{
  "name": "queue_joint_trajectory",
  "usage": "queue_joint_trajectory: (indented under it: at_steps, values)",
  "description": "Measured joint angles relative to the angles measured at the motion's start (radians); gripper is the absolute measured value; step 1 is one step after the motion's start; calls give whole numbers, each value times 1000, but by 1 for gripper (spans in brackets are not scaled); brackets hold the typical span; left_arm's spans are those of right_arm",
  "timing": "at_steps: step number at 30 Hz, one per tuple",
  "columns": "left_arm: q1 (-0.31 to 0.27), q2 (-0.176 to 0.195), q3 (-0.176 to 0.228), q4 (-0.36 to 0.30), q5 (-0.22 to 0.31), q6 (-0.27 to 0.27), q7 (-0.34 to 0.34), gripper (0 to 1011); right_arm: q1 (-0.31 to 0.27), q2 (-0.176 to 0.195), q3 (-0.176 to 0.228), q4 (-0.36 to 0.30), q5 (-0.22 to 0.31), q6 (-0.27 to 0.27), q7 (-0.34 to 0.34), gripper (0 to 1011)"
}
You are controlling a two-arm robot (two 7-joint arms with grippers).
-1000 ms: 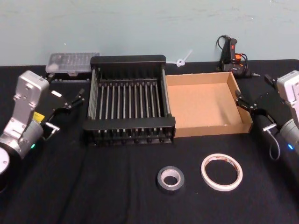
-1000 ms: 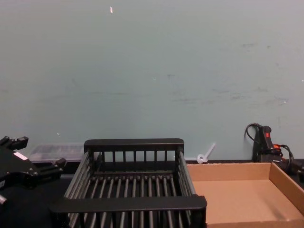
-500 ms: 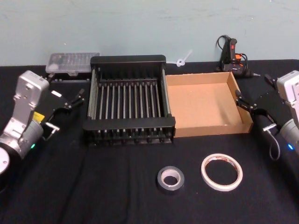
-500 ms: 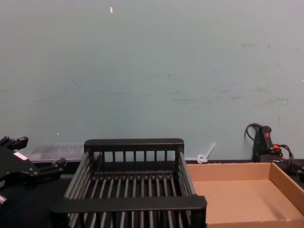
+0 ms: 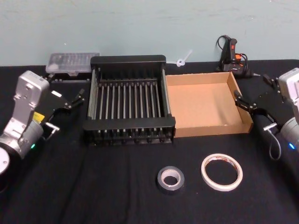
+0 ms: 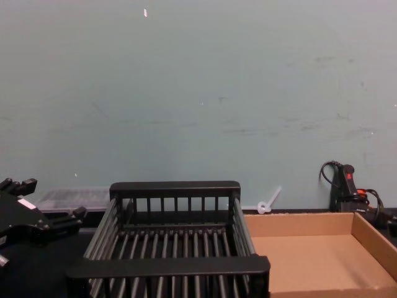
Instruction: Pick up the white tape and place it into the black box , Pick up the silver tape and place it into the brown box.
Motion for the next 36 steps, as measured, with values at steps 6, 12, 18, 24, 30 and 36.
queue_joint_trajectory:
  at_steps: [6, 12, 18, 24, 30, 36]
  values:
    - [0, 0, 0, 0, 0, 0, 0, 1001, -13, 7, 23, -24, 33, 32, 43, 1002]
    - [0, 0, 0, 0, 0, 0, 0, 1002, -32, 34, 53, -65, 77, 88, 110, 1002]
    - [0, 0, 0, 0, 0, 0, 0, 1001, -56, 71, 83, -114, 120, 152, 169, 1003]
    - [0, 0, 0, 0, 0, 0, 0, 1001, -102, 122, 129, -195, 176, 248, 228, 1002]
    - [0, 0, 0, 0, 0, 0, 0, 1001, -144, 154, 165, -255, 215, 319, 265, 1002]
    - [0, 0, 0, 0, 0, 0, 0, 1001, -189, 184, 187, -306, 242, 401, 306, 1002]
